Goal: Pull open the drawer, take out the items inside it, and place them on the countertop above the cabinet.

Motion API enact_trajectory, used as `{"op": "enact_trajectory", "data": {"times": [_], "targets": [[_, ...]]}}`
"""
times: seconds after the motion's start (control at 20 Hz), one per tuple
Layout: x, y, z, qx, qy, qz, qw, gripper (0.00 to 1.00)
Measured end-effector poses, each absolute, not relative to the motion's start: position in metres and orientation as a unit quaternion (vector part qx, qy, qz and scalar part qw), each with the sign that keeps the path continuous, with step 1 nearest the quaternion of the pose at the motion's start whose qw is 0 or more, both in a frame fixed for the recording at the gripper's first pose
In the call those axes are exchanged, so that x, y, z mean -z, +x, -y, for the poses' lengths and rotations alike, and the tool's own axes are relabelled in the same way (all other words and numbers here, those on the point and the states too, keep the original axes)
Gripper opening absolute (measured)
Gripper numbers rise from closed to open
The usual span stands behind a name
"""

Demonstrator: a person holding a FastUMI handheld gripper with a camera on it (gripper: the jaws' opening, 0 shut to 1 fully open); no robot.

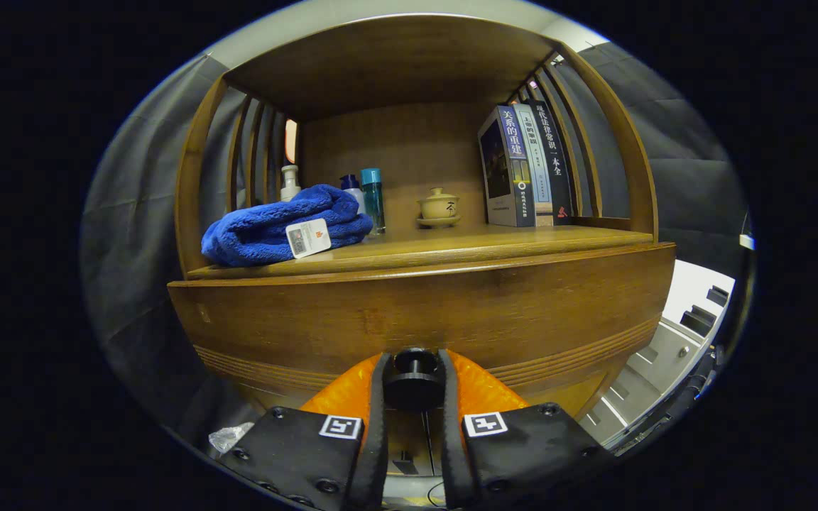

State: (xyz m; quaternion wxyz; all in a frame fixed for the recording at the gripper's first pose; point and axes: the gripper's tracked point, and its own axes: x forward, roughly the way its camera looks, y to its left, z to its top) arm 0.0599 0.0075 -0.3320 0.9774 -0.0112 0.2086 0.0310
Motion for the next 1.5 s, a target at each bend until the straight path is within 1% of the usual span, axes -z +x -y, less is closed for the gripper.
{"op": "enact_trajectory", "data": {"times": [0.45, 0.9, 1.25, 1.5], "targets": [[0.319, 0.003, -0.008, -0.028, -0.004, -0.215, 0.976, 0.39], [0.315, -0.045, -0.007, -0.045, -0.018, -0.24, 0.969, 0.39], [0.31, -0.073, -0.01, -0.051, -0.01, -0.253, 0.966, 0.39], [0.31, -0.081, -0.011, -0.053, -0.017, -0.255, 0.965, 0.39]]}}
